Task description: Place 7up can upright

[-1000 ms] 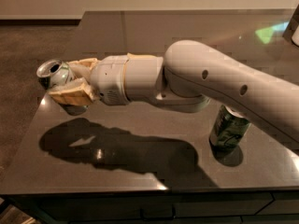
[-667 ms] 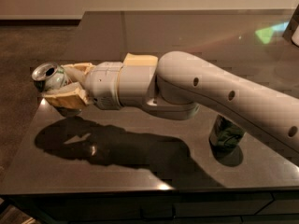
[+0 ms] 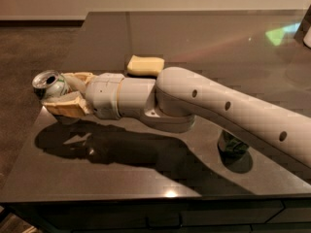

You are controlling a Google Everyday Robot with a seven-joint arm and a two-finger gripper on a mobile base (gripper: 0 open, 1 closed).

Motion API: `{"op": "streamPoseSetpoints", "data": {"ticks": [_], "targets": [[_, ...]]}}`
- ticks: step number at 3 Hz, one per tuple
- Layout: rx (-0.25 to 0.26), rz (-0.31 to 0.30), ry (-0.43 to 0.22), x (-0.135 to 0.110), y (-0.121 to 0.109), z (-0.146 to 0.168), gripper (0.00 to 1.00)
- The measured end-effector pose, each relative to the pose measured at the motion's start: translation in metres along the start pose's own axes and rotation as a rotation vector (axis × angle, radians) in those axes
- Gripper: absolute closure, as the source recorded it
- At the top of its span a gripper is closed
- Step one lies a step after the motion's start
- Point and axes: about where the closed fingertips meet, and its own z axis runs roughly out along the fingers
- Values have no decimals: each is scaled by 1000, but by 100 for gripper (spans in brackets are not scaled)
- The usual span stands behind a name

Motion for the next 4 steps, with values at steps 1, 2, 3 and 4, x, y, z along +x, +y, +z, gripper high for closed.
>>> {"op": "streamPoseSetpoints", "data": {"ticks": [1, 2, 3, 4], "targets": [[10, 1, -18, 7, -1, 3, 59], [17, -5, -26, 10, -1, 5, 36], [26, -27, -29, 15, -1, 7, 13], [24, -29, -30, 14, 1, 9, 0]]}}
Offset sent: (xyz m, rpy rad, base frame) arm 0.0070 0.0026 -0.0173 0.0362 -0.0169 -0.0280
